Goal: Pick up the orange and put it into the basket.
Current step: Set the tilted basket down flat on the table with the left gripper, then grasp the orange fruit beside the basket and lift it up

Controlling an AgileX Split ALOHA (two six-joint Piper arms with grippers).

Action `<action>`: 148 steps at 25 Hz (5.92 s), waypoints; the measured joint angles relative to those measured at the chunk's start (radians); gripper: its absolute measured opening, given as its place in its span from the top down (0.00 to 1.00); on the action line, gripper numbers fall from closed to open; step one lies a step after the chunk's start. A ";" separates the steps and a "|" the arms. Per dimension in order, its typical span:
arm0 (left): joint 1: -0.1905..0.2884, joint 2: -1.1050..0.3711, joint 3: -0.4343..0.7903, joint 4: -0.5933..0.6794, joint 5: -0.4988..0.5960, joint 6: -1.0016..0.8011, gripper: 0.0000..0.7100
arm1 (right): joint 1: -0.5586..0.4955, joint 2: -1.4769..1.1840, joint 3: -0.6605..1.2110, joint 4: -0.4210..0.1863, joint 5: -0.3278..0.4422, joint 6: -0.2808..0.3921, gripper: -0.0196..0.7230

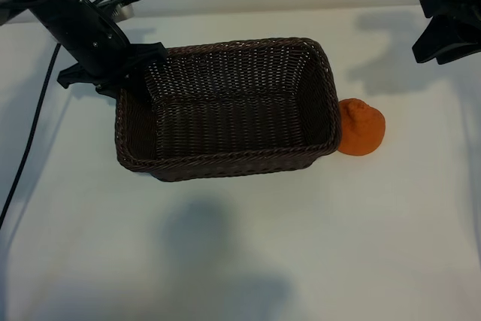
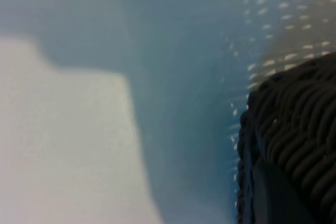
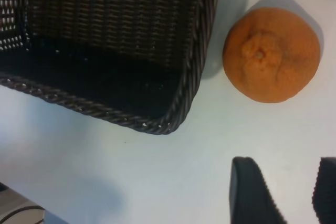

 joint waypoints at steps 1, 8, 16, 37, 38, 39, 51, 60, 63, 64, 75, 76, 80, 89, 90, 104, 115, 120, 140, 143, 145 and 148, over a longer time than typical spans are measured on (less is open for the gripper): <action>0.000 0.001 0.000 0.000 -0.001 0.000 0.75 | 0.000 0.000 0.000 0.000 0.000 0.000 0.54; 0.000 0.014 0.000 -0.010 -0.004 0.008 0.75 | 0.000 0.000 0.000 0.000 0.000 0.000 0.54; 0.000 0.014 0.000 -0.011 -0.004 0.008 0.74 | 0.000 0.000 0.000 0.000 0.000 0.000 0.54; 0.000 0.014 -0.004 -0.021 0.028 -0.010 0.43 | 0.000 0.000 0.000 0.000 0.000 -0.001 0.54; 0.000 0.012 -0.004 -0.021 0.027 -0.011 0.43 | 0.000 0.000 0.000 0.000 0.000 -0.001 0.54; 0.000 0.008 -0.004 -0.021 0.038 -0.012 0.43 | 0.000 0.000 0.000 0.000 0.000 -0.001 0.54; 0.048 -0.072 -0.008 -0.018 0.111 -0.019 0.43 | 0.000 0.000 0.000 0.000 0.000 -0.001 0.54; 0.048 -0.216 -0.008 0.001 0.111 -0.003 0.43 | 0.000 0.000 0.000 0.000 0.000 -0.001 0.54; 0.048 -0.274 -0.008 0.003 0.111 -0.002 0.43 | 0.000 0.000 0.000 0.000 0.000 -0.001 0.54; 0.048 -0.295 -0.008 0.005 0.111 -0.002 0.43 | 0.000 0.000 0.000 0.000 0.000 -0.001 0.54; 0.048 -0.493 -0.008 0.007 0.111 -0.001 0.43 | 0.000 0.000 0.000 0.000 0.000 -0.001 0.54; 0.048 -0.497 -0.008 0.007 0.111 -0.001 0.43 | 0.000 0.000 0.000 0.000 0.000 -0.001 0.54; 0.048 -0.499 -0.002 -0.015 0.111 0.016 0.43 | 0.000 0.000 0.000 0.000 0.000 -0.001 0.54; 0.048 -0.528 0.137 -0.147 0.111 0.175 0.43 | 0.000 0.000 0.000 -0.001 0.000 -0.001 0.54; 0.048 -0.535 0.143 -0.150 0.111 0.179 0.43 | 0.000 0.000 0.000 -0.001 0.000 -0.001 0.54; 0.048 -0.584 0.151 -0.154 0.111 0.184 0.43 | 0.000 0.000 0.000 -0.003 0.000 -0.013 0.54; 0.048 -0.584 0.211 -0.150 0.111 0.188 0.43 | 0.000 0.000 0.000 -0.003 0.000 -0.015 0.54; 0.048 -0.584 0.211 -0.150 0.111 0.200 0.43 | 0.000 0.000 0.000 -0.003 0.000 -0.017 0.54; 0.048 -0.584 0.211 -0.150 0.111 0.225 0.43 | 0.000 0.000 0.000 -0.111 -0.052 -0.057 0.26; 0.048 -0.584 0.211 -0.150 0.111 0.226 0.43 | 0.000 0.000 0.000 -0.124 -0.065 -0.050 0.21; 0.048 -0.584 0.211 -0.150 0.111 0.227 0.43 | 0.000 0.002 0.000 -0.124 -0.068 -0.048 0.20; 0.048 -0.584 0.211 -0.150 0.111 0.228 0.43 | 0.000 0.031 0.000 -0.124 -0.068 -0.047 0.20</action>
